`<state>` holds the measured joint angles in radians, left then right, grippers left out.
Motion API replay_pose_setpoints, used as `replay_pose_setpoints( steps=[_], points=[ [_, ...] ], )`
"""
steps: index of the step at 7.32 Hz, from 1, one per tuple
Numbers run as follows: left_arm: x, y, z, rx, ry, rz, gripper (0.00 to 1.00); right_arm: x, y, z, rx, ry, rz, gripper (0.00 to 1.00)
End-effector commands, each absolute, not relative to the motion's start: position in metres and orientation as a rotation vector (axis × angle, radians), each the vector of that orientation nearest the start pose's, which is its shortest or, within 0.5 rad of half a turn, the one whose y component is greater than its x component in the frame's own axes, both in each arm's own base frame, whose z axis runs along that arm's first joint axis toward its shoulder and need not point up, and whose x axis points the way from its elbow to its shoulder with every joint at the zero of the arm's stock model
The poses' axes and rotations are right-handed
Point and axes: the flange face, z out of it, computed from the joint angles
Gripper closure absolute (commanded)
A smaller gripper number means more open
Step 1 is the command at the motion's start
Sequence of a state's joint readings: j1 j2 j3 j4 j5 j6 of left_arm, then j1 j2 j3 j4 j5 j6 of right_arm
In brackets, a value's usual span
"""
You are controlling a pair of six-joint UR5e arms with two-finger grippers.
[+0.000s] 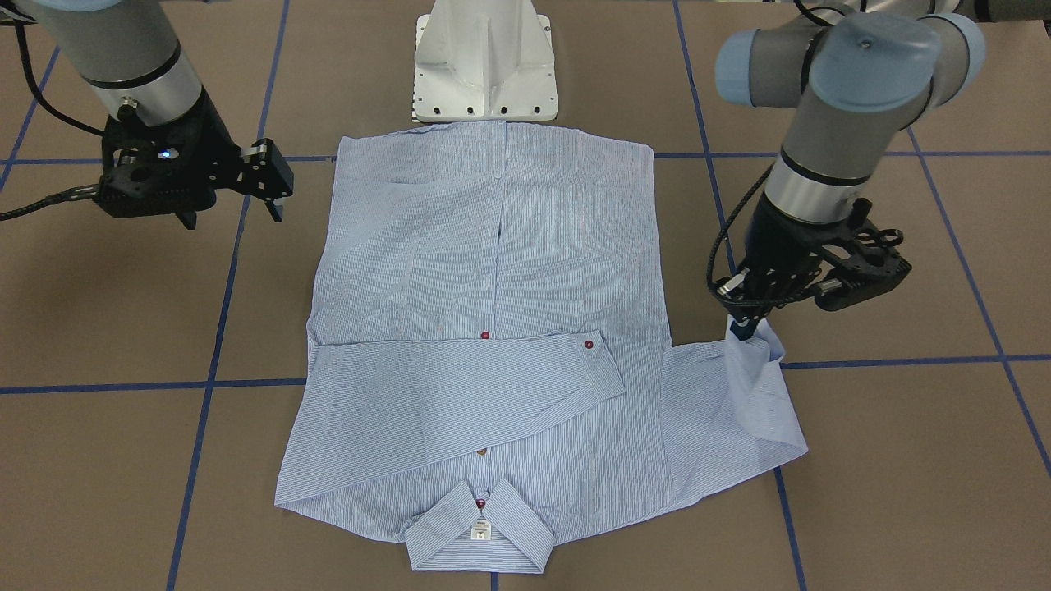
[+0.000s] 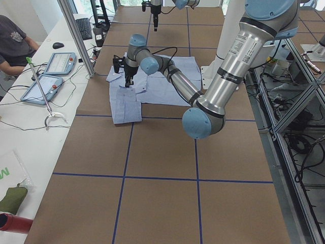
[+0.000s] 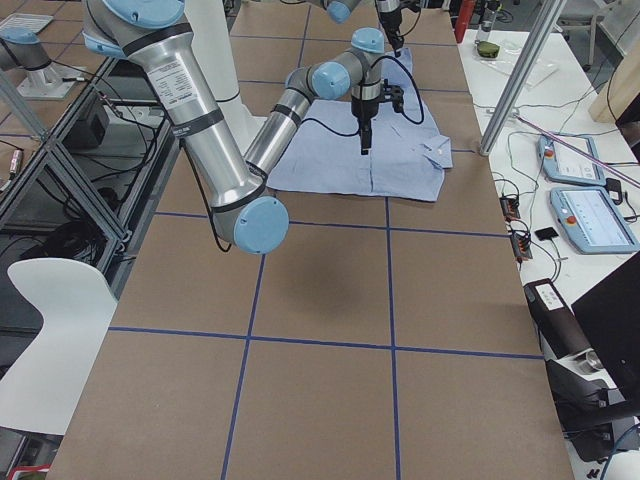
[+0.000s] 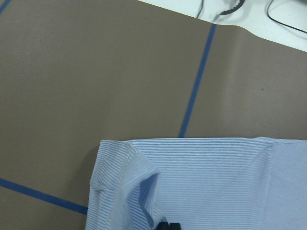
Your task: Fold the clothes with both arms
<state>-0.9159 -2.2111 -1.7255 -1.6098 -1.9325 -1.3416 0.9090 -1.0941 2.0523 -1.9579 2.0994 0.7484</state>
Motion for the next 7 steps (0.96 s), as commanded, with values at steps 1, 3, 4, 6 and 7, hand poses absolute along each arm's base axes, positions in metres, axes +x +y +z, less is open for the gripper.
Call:
replay_pose_setpoints(
  steps=[1, 3, 4, 6, 7],
  points=[
    [0.384, -0.607, 0.120, 0.080, 0.954, -0.570, 1.00, -0.239, -0.488, 0.279, 0.075, -0.738, -0.112, 0.00],
    [0.423, -0.619, 0.048, 0.012, 0.995, -0.628, 1.00, -0.211, -0.492, 0.307, 0.076, -0.717, -0.150, 0.00],
    [0.425, -0.616, 0.025, -0.014, 1.024, -0.637, 1.00, -0.207, -0.494, 0.313, 0.077, -0.711, -0.157, 0.00],
    [0.437, -0.601, 0.000, -0.052, 1.056, -0.644, 1.00, -0.208, -0.494, 0.317, 0.069, -0.709, -0.157, 0.00],
    [0.441, -0.597, -0.003, -0.056, 1.059, -0.638, 1.00, -0.208, -0.494, 0.317, 0.070, -0.707, -0.156, 0.00]
  ],
)
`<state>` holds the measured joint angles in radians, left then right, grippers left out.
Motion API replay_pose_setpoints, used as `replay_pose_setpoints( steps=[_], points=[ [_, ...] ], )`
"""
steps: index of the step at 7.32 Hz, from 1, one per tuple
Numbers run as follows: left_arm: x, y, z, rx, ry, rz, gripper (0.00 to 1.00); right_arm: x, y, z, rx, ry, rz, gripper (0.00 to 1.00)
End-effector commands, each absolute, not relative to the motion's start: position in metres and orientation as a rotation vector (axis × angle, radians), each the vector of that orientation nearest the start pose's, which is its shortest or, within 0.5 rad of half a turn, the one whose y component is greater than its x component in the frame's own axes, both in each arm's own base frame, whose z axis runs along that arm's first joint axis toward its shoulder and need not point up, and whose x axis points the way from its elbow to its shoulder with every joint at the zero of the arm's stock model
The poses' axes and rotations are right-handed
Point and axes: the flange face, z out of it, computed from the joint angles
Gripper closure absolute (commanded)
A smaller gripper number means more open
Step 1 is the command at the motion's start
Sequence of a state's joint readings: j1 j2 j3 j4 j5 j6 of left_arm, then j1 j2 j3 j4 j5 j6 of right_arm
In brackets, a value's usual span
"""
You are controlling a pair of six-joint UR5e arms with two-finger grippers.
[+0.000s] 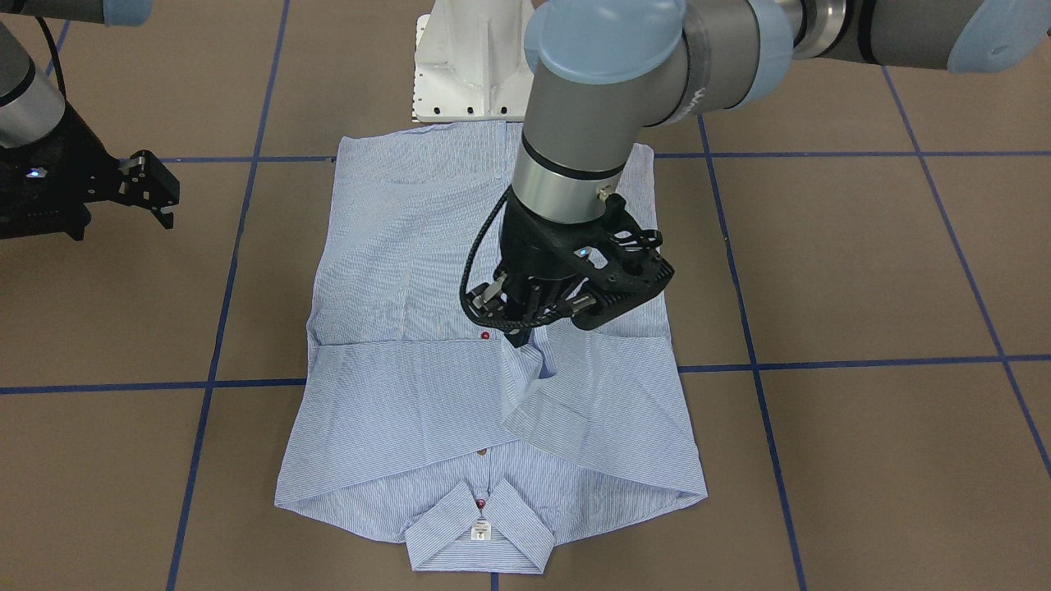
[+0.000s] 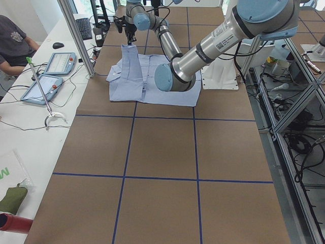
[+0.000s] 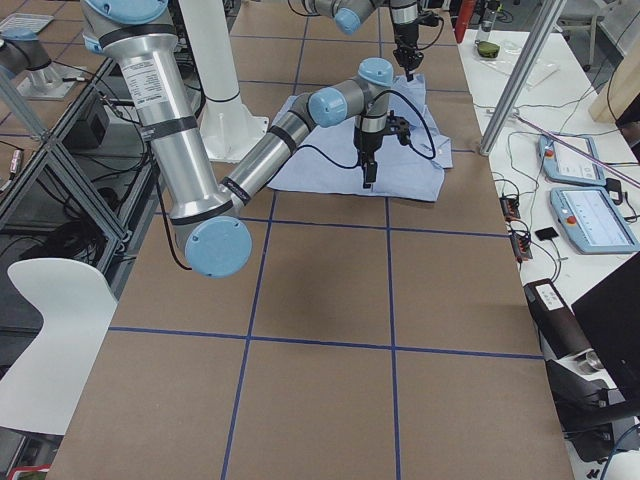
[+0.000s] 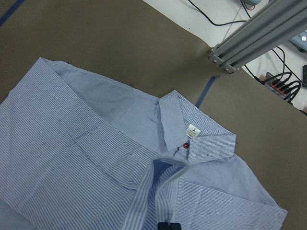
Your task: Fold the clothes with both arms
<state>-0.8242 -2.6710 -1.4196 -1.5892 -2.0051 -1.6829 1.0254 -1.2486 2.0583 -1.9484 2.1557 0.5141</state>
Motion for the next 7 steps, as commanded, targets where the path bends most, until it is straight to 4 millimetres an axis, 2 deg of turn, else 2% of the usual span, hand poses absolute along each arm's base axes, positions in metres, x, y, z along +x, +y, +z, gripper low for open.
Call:
replay_pose_setpoints(
  steps=[1, 2, 3, 5, 7],
  points=[
    [0.451, -0.590, -0.002, -0.073, 1.055, -0.638, 1.00, -0.208, -0.495, 0.317, 0.068, -0.708, -0.156, 0.00],
    [0.464, -0.582, 0.001, -0.087, 1.048, -0.634, 1.00, -0.208, -0.494, 0.317, 0.069, -0.709, -0.157, 0.00],
    [0.488, -0.572, 0.010, -0.116, 1.036, -0.644, 1.00, -0.209, -0.494, 0.317, 0.068, -0.707, -0.157, 0.00],
    [0.562, -0.565, 0.043, -0.099, 1.050, -0.676, 1.00, -0.209, -0.495, 0.318, 0.066, -0.706, -0.154, 0.00],
    [0.617, -0.526, 0.056, -0.127, 1.047, -0.668, 1.00, -0.211, -0.494, 0.316, 0.060, -0.716, -0.155, 0.00]
  ],
)
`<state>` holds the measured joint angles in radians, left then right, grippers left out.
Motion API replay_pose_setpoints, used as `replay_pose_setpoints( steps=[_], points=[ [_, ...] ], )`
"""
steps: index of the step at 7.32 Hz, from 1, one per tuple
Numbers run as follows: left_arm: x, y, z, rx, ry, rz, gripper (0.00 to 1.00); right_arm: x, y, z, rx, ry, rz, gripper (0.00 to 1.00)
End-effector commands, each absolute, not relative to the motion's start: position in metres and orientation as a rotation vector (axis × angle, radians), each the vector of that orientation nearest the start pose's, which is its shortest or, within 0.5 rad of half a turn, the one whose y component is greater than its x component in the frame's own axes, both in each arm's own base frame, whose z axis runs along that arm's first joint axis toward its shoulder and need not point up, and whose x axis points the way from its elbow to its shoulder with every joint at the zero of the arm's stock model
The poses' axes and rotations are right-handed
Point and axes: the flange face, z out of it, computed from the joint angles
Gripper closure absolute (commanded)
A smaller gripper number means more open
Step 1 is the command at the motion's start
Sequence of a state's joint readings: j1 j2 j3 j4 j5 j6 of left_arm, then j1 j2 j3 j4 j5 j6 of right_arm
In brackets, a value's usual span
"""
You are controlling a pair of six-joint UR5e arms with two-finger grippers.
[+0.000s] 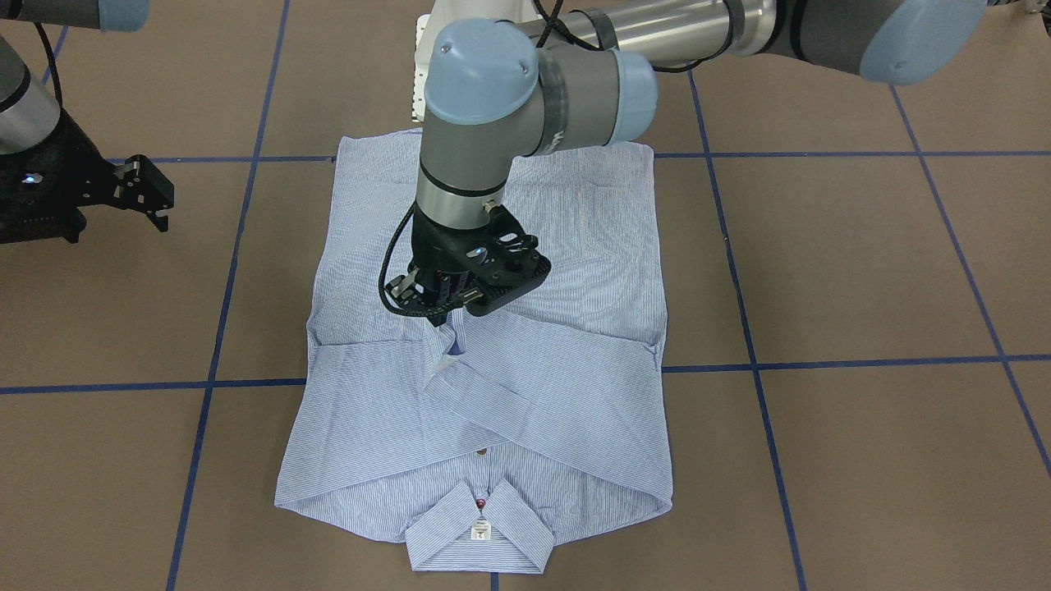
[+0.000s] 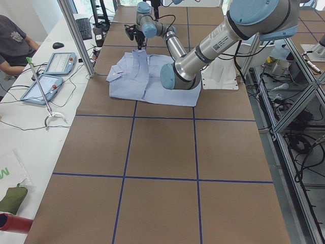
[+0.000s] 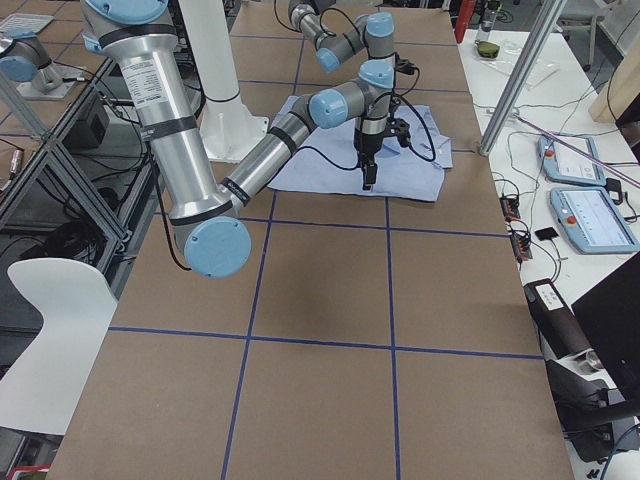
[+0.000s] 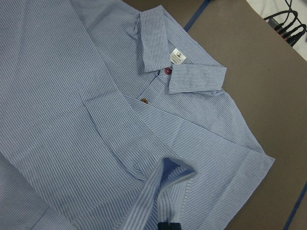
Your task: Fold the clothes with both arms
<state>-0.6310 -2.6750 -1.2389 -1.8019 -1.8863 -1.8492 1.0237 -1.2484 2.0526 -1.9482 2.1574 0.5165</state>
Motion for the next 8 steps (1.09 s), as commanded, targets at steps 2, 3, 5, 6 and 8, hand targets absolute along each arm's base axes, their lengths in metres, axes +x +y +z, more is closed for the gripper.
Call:
replay_pose_setpoints(
  steps=[2, 3, 5, 6, 8],
  points=[
    [0.655, -0.494, 0.061, -0.144, 1.086, -0.646, 1.00, -0.214, -0.495, 0.316, 0.041, -0.737, -0.156, 0.00],
    [0.657, -0.489, 0.058, -0.129, 1.116, -0.628, 0.22, -0.215, -0.495, 0.314, 0.042, -0.739, -0.155, 0.00],
    [0.666, -0.474, 0.050, 0.001, 1.176, -0.579, 0.00, -0.216, -0.496, 0.313, 0.041, -0.741, -0.155, 0.00],
    [0.666, -0.474, 0.051, 0.008, 1.174, -0.572, 0.00, -0.216, -0.497, 0.313, 0.042, -0.740, -0.154, 0.00],
    [0.649, -0.466, 0.065, 0.009, 1.183, -0.553, 0.00, -0.217, -0.495, 0.308, 0.055, -0.750, -0.154, 0.00]
  ],
)
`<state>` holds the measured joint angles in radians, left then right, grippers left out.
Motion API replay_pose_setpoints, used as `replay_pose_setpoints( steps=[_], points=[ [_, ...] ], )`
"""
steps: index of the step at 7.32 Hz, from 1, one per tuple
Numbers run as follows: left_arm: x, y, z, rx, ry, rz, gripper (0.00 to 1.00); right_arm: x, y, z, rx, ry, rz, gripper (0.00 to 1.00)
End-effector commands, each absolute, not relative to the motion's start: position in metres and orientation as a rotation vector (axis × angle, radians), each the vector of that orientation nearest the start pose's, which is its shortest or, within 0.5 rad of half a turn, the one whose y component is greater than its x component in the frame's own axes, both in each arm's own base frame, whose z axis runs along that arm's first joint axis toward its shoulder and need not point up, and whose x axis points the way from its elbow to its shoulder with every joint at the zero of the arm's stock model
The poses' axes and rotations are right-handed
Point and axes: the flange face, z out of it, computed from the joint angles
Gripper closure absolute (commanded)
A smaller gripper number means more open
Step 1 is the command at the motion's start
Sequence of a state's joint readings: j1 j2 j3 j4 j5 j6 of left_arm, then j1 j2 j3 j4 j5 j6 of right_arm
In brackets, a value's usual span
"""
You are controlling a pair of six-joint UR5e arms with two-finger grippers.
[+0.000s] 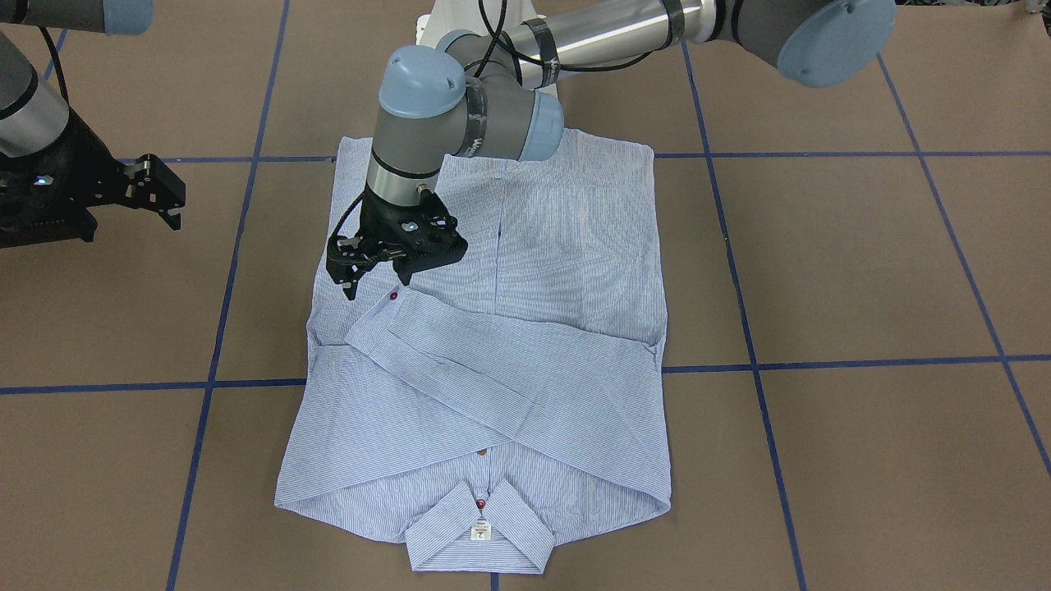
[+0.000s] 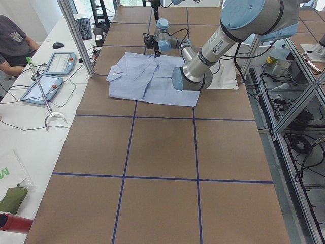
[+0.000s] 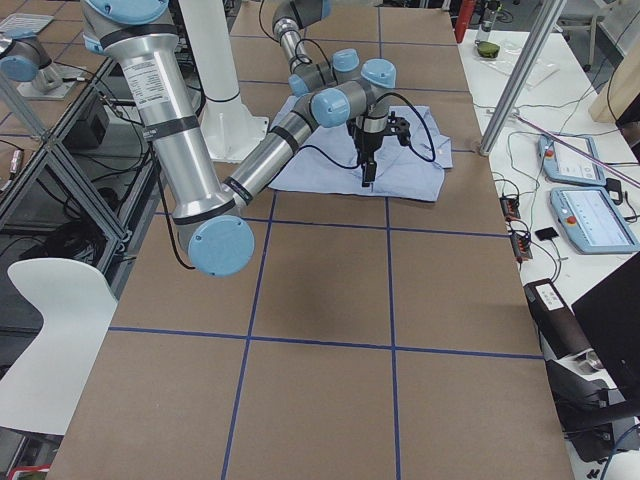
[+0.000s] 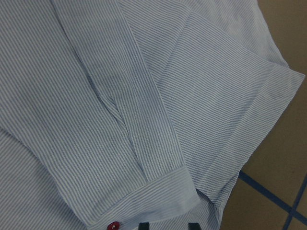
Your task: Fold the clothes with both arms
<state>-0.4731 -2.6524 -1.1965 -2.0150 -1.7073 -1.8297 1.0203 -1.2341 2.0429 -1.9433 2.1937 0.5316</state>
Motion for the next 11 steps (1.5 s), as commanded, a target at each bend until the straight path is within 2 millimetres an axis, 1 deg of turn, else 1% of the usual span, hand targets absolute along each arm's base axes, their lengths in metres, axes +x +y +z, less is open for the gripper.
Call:
replay_pose_setpoints(
  steps=[1, 2, 4, 5, 6, 7, 8, 9, 10, 11],
  points=[
    [0.624, -0.452, 0.085, 0.013, 1.160, -0.504, 0.00, -0.229, -0.489, 0.304, 0.054, -0.774, -0.105, 0.00],
    [0.596, -0.441, 0.096, 0.045, 1.122, -0.450, 0.00, -0.257, -0.477, 0.299, 0.066, -0.822, -0.079, 0.00],
    [0.549, -0.423, 0.131, 0.095, 1.063, -0.374, 0.00, -0.299, -0.449, 0.299, 0.041, -0.859, -0.050, 0.00],
    [0.530, -0.418, 0.143, 0.110, 1.056, -0.358, 0.00, -0.309, -0.440, 0.301, 0.043, -0.867, -0.054, 0.00],
    [0.523, -0.416, 0.158, 0.116, 1.040, -0.348, 0.00, -0.319, -0.433, 0.298, 0.043, -0.878, -0.031, 0.00],
    [0.500, -0.405, 0.173, 0.139, 1.041, -0.313, 0.00, -0.334, -0.421, 0.295, 0.040, -0.891, 0.001, 0.00],
    [0.474, -0.395, 0.188, 0.166, 1.020, -0.270, 0.00, -0.357, -0.403, 0.292, 0.037, -0.883, 0.028, 0.00],
    [0.457, -0.400, 0.194, 0.196, 1.008, -0.251, 0.00, -0.384, -0.374, 0.286, 0.040, -0.871, 0.044, 0.00],
    [0.454, -0.400, 0.210, 0.191, 0.986, -0.251, 0.00, -0.419, -0.334, 0.289, 0.034, -0.844, 0.046, 0.00],
    [0.451, -0.398, 0.226, 0.186, 0.966, -0.246, 0.00, -0.457, -0.290, 0.288, 0.060, -0.818, 0.105, 0.00]
  ],
)
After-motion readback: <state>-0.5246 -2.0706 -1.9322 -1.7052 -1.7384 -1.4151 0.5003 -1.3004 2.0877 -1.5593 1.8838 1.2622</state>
